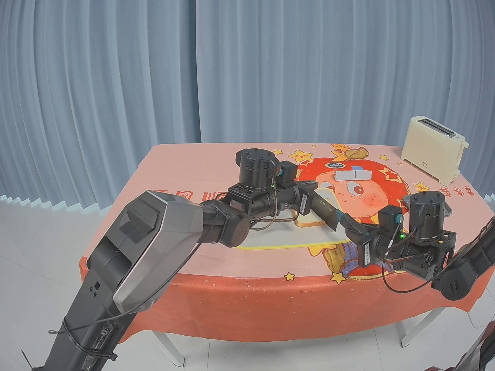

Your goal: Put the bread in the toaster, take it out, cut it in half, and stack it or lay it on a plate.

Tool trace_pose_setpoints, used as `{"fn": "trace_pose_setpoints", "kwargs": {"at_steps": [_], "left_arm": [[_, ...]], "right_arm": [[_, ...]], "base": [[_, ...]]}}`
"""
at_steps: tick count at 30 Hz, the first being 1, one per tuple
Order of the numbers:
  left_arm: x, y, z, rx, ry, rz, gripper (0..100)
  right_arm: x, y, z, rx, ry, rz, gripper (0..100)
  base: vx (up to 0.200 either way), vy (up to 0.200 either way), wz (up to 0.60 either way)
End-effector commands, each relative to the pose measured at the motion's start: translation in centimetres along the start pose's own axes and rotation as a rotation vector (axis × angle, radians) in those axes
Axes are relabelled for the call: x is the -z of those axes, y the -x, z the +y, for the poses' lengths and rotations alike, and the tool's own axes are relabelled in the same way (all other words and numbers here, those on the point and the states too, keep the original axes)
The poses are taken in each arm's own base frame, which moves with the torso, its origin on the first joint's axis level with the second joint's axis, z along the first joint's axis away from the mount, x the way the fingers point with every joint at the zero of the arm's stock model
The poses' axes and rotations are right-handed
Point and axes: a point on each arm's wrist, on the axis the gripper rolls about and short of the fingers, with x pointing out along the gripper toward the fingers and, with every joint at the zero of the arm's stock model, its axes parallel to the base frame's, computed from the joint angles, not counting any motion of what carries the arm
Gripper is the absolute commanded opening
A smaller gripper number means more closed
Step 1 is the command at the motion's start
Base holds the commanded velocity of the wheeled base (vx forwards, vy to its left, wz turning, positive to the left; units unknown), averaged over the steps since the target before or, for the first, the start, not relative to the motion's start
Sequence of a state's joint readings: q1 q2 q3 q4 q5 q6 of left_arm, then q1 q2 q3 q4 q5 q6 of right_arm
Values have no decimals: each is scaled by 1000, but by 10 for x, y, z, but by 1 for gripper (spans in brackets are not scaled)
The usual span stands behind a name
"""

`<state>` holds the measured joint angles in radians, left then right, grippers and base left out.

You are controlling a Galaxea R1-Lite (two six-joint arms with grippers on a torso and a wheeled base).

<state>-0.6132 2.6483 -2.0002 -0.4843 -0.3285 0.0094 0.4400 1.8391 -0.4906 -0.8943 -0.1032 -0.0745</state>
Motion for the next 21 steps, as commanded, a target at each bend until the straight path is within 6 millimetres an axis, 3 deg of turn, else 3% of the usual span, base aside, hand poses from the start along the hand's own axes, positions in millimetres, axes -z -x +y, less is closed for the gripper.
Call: {"fn": "trace_pose_setpoints", "kwargs": {"at_steps": [1,5,14,21], "left_arm": [[18,-4,5,-6,11,28,0],[24,-7,3,-1,12,40,0],[16,-5,1,0,8,27,0],[-28,8,-5,4,-20,-56,0]], "right_arm": [[-7,-1,0,3,-7,-31,0],[-15,-2,-1,7,-13,-90,0],[-4,-2,1,3,-4,-43,0],[1,-1,1,3,1,-20,0]], "base": [[0,0,0],[0,0,0],[0,0,0],[0,0,0]]}}
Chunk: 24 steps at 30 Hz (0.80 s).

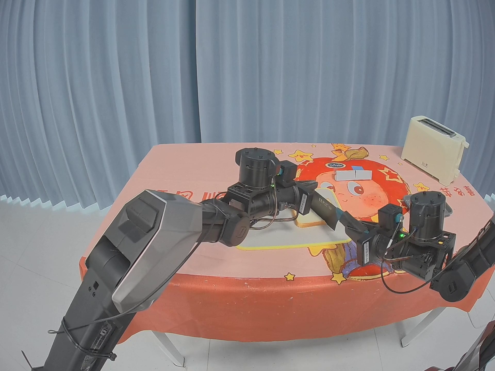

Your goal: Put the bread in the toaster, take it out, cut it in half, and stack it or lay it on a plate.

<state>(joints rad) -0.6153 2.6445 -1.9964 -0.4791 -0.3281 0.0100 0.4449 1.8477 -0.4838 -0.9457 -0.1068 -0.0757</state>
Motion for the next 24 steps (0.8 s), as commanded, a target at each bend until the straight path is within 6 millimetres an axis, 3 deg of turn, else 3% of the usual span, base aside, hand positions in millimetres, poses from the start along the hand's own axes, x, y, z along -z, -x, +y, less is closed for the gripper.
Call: {"fn": "trace_pose_setpoints", "kwargs": {"at_steps": [1,14,18,21,23,24], "left_arm": [[-33,10,-5,2,-23,-69,0],[-105,46,-12,-41,-50,-154,0],[-146,84,-17,-102,-54,-164,0],[-165,113,-14,-154,-47,-145,0],[-165,114,-14,-154,-47,-144,0],[-169,131,-9,-193,-43,-126,0]], "right_arm": [[2,0,-1,2,0,12,0],[-3,0,-2,3,-4,-14,0],[-1,0,0,0,-1,-8,0],[-1,-1,-1,1,-2,-8,0],[-1,-1,-1,-1,-2,-8,0],[-1,-1,-1,-1,-2,-10,0]], "base": [[0,0,0],[0,0,0],[0,0,0],[0,0,0],[0,0,0],[0,0,0]]}}
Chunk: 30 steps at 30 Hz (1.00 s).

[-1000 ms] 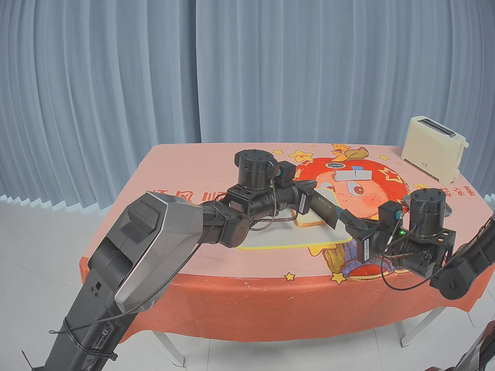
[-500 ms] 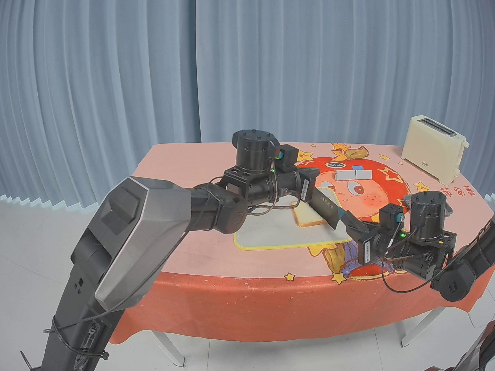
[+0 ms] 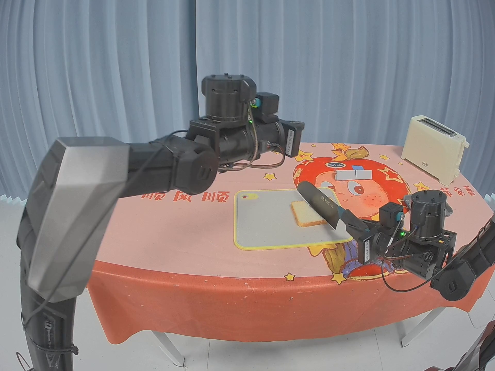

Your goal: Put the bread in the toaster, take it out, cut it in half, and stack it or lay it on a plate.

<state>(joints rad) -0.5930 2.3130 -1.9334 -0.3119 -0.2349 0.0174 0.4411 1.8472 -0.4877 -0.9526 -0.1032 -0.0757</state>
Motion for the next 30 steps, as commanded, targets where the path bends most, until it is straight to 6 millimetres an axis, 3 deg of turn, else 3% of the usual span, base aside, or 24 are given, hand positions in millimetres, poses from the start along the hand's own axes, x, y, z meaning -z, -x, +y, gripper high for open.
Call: {"fn": "trace_pose_setpoints", "kwargs": {"at_steps": [1,4,7,14,15,21,25,30], "left_arm": [[-48,59,15,-97,-14,-23,0],[-44,79,26,-135,-22,15,0],[-27,108,45,-199,-14,91,0],[-5,145,74,-300,-7,84,0],[-3,158,78,-323,-4,83,0],[7,199,78,-378,21,127,0],[1,230,68,-409,21,115,0],[3,253,55,-421,27,118,0]], "right_arm": [[0,-1,0,-1,1,1,0],[0,-1,0,-1,1,1,0],[0,-1,-1,0,0,-2,0],[-2,-3,-3,5,-4,-7,0],[-2,-2,-3,6,-5,-9,0],[-3,-4,-7,19,-10,-10,0],[-5,-6,-5,8,-9,-18,0],[-6,-4,-3,0,-10,-23,0]], "base": [[0,0,0],[0,0,0],[0,0,0],[0,0,0],[0,0,0],[0,0,0],[0,0,0],[0,0,0]]}}
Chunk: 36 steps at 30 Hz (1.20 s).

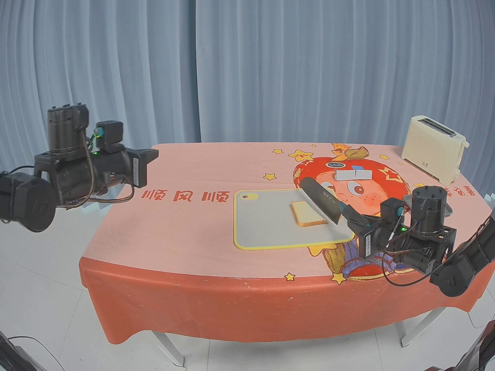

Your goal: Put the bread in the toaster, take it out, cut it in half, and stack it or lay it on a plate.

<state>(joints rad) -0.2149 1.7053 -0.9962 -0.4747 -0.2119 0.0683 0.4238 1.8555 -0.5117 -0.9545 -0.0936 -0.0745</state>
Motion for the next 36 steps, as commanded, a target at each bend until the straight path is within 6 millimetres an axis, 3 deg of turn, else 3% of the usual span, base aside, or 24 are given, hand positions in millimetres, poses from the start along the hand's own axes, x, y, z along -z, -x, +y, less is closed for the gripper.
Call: {"fn": "trace_pose_setpoints", "kwargs": {"at_steps": [1,9,14,16,18,22,36], "left_arm": [[-3,55,-4,-35,2,-45,0],[12,93,-14,-44,28,-91,0],[47,108,-20,-39,107,-86,0],[51,115,-22,-33,129,-133,0],[46,116,-20,-41,143,-192,0],[41,121,4,-151,145,-245,0],[35,124,7,-166,123,-310,0]], "right_arm": [[-2,0,2,-9,0,-8,0],[-11,5,5,-21,-1,-45,0],[-14,6,8,-26,-3,-59,0],[-17,5,10,-31,-1,-69,0],[-15,5,11,-34,0,-63,0],[-17,6,14,-36,1,-76,0],[-16,3,21,-53,2,-131,0]], "base": [[0,0,0],[0,0,0],[0,0,0],[0,0,0],[0,0,0],[0,0,0],[0,0,0]]}}
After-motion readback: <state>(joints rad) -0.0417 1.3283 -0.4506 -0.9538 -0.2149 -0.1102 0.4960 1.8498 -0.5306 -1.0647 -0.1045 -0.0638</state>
